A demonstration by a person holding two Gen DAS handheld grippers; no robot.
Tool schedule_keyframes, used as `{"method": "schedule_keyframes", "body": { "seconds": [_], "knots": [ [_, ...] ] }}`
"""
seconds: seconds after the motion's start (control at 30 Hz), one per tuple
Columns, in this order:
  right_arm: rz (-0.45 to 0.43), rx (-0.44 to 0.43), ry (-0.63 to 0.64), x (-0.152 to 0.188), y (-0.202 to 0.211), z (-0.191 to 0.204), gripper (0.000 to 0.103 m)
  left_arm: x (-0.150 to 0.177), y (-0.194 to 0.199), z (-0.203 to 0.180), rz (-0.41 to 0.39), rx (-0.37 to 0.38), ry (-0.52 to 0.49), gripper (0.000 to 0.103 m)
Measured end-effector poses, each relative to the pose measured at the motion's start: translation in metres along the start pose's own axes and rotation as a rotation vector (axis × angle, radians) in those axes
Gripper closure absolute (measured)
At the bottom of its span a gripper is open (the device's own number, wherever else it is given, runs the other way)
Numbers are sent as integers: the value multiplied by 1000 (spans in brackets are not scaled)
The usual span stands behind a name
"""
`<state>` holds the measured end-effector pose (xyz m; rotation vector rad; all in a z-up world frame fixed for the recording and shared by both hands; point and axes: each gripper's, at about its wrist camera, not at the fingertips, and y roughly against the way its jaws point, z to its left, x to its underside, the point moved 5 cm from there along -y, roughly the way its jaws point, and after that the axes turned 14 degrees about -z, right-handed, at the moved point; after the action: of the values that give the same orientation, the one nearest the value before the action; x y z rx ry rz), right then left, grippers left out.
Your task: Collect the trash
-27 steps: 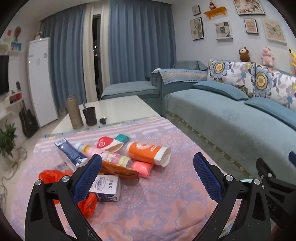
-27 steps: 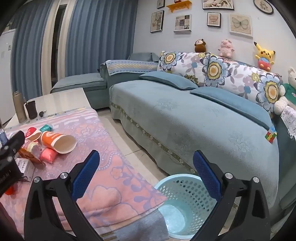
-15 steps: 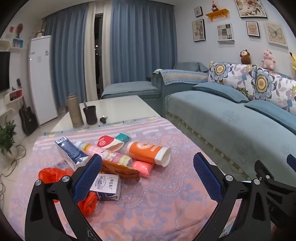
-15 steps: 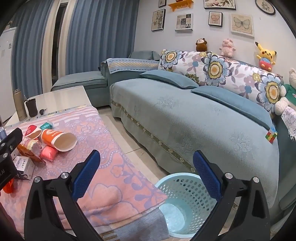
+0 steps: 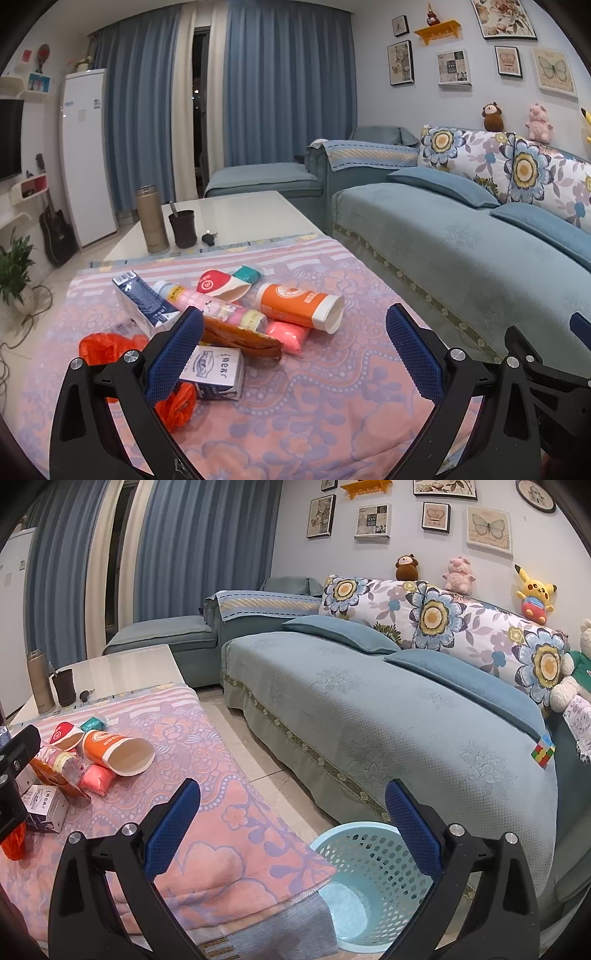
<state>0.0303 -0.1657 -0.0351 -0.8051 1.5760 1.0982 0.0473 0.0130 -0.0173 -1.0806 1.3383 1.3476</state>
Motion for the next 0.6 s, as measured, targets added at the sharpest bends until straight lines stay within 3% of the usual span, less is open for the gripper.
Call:
{"method": "schedule_keyframes", "body": {
  "seconds": [0.6],
  "knots": [
    [10,-8,-5,3,-1,0,8,-2,3,-2,0,9,-1,7]
  ]
}}
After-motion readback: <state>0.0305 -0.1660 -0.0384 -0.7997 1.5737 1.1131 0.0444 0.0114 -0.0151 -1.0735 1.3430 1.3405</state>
